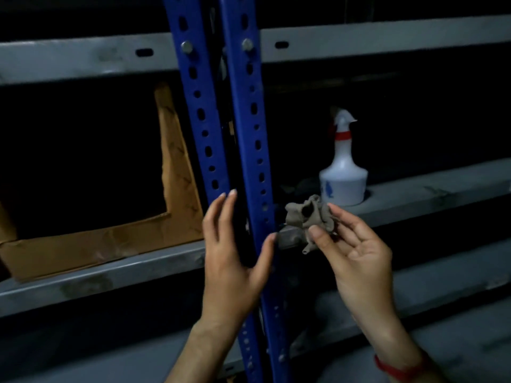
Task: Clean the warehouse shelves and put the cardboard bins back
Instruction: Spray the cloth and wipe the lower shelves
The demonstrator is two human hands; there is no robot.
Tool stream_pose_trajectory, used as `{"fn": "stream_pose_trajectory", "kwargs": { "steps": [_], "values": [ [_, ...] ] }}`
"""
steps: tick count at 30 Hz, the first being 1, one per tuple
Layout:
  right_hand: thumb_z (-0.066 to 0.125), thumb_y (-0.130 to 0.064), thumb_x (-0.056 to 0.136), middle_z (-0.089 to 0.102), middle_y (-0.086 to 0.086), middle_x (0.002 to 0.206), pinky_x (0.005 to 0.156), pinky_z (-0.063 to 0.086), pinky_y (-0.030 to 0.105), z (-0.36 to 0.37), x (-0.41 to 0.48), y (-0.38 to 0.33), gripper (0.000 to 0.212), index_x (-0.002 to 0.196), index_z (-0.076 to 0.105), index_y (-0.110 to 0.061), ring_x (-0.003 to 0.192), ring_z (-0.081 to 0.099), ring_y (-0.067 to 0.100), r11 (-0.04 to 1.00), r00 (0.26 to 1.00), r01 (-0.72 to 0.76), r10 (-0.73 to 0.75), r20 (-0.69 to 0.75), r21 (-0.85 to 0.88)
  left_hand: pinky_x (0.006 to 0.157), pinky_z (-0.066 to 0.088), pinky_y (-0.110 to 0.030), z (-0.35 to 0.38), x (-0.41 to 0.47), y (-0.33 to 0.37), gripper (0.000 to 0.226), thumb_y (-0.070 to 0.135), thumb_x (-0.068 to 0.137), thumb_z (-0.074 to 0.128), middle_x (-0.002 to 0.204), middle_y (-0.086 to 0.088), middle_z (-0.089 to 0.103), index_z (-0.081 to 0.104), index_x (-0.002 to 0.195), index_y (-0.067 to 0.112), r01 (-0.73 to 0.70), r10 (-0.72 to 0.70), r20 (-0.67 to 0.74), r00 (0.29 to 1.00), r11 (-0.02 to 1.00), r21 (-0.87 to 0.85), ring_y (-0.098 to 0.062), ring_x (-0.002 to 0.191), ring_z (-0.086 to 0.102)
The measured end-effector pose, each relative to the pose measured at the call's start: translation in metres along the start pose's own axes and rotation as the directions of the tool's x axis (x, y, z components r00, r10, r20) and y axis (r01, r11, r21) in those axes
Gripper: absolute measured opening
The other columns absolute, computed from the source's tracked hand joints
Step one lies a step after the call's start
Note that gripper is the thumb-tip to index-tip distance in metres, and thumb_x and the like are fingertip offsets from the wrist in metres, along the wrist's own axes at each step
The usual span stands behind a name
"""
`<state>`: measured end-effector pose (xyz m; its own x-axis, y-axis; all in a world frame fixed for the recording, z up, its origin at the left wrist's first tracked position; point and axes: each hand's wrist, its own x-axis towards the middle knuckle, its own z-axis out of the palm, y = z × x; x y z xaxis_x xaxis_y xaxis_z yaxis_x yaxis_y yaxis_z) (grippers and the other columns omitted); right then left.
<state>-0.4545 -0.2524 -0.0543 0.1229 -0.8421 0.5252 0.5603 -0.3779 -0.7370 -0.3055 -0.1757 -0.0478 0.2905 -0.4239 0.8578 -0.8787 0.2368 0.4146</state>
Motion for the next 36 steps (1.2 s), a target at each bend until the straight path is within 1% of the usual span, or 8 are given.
{"fn": "stream_pose_trajectory", "kwargs": {
  "steps": [6, 10, 13, 15, 20, 25, 29, 36],
  "values": [
    [0.081, -0.016, 0.078, 0.074, -0.003, 0.11, 0.091, 0.056, 0.027, -0.03, 0.057, 0.027, 0.043, 0.119, 0.069, -0.017, 0.105, 0.07, 0.008, 0.912, 0.983, 0.182, -0.168, 0.071, -0.367, 0.105, 0.045, -0.049, 0.026, -0.002, -0.012, 0.094, 0.017, 0.079, 0.083, 0.147, -0.009, 0.029, 0.026, 0.154, 0.01, 0.042, -0.033, -0.184, 0.982, 0.998, 0.047, -0.027, 0.135, 0.041],
    [0.084, -0.023, 0.078, 0.073, -0.003, 0.11, 0.088, 0.054, 0.021, -0.028, 0.091, 0.043, 0.041, 0.117, 0.07, -0.016, 0.101, 0.07, 0.012, 0.662, 0.924, 0.379, -0.307, 0.227, -0.646, 0.106, 0.043, -0.055, 0.029, -0.005, -0.025, 0.104, 0.023, 0.073, 0.087, 0.144, -0.002, 0.028, 0.025, 0.156, 0.014, 0.078, -0.056, -0.199, 0.978, 0.992, 0.102, -0.028, 0.134, 0.039],
    [0.082, -0.027, 0.08, 0.072, 0.004, 0.113, 0.086, 0.043, 0.015, -0.019, 0.105, 0.052, 0.042, 0.119, 0.071, -0.014, 0.103, 0.068, 0.022, 0.489, 0.922, 0.386, -0.227, 0.314, -0.782, 0.108, 0.043, -0.054, 0.027, -0.006, -0.029, 0.101, 0.022, 0.073, 0.088, 0.143, -0.004, 0.03, 0.03, 0.155, 0.011, 0.062, -0.041, -0.171, 0.984, 0.991, 0.116, -0.026, 0.136, 0.038],
    [0.081, -0.031, 0.081, 0.071, 0.005, 0.118, 0.089, 0.044, 0.019, -0.018, 0.107, 0.054, 0.046, 0.123, 0.07, -0.015, 0.108, 0.066, 0.022, 0.472, 0.929, 0.369, -0.171, 0.328, -0.801, 0.107, 0.045, -0.052, 0.024, -0.007, -0.031, 0.093, 0.019, 0.075, 0.087, 0.145, -0.009, 0.032, 0.035, 0.152, 0.009, 0.018, 0.001, -0.139, 0.99, 0.991, 0.136, -0.024, 0.138, 0.038],
    [0.075, -0.029, 0.088, 0.054, 0.007, 0.144, 0.111, 0.042, 0.031, -0.011, 0.079, 0.054, 0.053, 0.136, 0.06, -0.013, 0.134, 0.05, 0.019, 0.544, 0.903, 0.423, -0.317, 0.289, -0.725, 0.109, 0.042, -0.047, 0.005, -0.023, -0.039, 0.077, 0.021, 0.083, 0.079, 0.158, -0.004, 0.028, 0.042, 0.149, 0.013, -0.101, 0.084, 0.081, 0.993, 0.969, 0.224, -0.023, 0.147, 0.031],
    [0.074, -0.001, 0.084, 0.057, 0.023, 0.134, 0.105, 0.047, 0.041, 0.021, 0.01, 0.058, 0.046, 0.125, 0.055, 0.007, 0.128, 0.056, 0.03, 0.586, 0.711, 0.703, -0.596, 0.373, -0.404, 0.112, 0.041, -0.05, -0.02, -0.051, -0.04, 0.062, 0.015, 0.089, 0.074, 0.156, -0.004, 0.038, 0.047, 0.145, 0.009, -0.037, 0.019, 0.087, 0.996, 0.977, 0.212, -0.022, 0.146, 0.036],
    [0.076, -0.005, 0.08, 0.058, 0.016, 0.129, 0.097, 0.051, 0.046, 0.044, -0.041, 0.085, 0.053, 0.127, 0.053, -0.001, 0.119, 0.059, 0.032, 0.728, 0.717, 0.653, -0.508, 0.477, -0.207, 0.109, 0.044, -0.05, -0.056, -0.089, -0.048, 0.06, 0.014, 0.089, 0.073, 0.151, -0.002, 0.046, 0.049, 0.143, 0.009, 0.157, -0.158, -0.011, 0.987, 0.962, 0.223, -0.02, 0.141, 0.044],
    [0.073, -0.012, 0.085, 0.058, 0.01, 0.127, 0.088, 0.053, 0.043, 0.098, -0.116, 0.128, 0.055, 0.134, 0.049, -0.004, 0.111, 0.061, 0.026, 0.951, 0.747, 0.293, -0.165, 0.644, -0.096, 0.103, 0.048, -0.045, -0.135, -0.168, -0.064, 0.056, 0.016, 0.088, 0.076, 0.136, 0.002, 0.058, 0.053, 0.139, 0.012, 0.487, -0.456, -0.173, 0.873, 0.828, 0.279, -0.015, 0.13, 0.054]
  ]
}}
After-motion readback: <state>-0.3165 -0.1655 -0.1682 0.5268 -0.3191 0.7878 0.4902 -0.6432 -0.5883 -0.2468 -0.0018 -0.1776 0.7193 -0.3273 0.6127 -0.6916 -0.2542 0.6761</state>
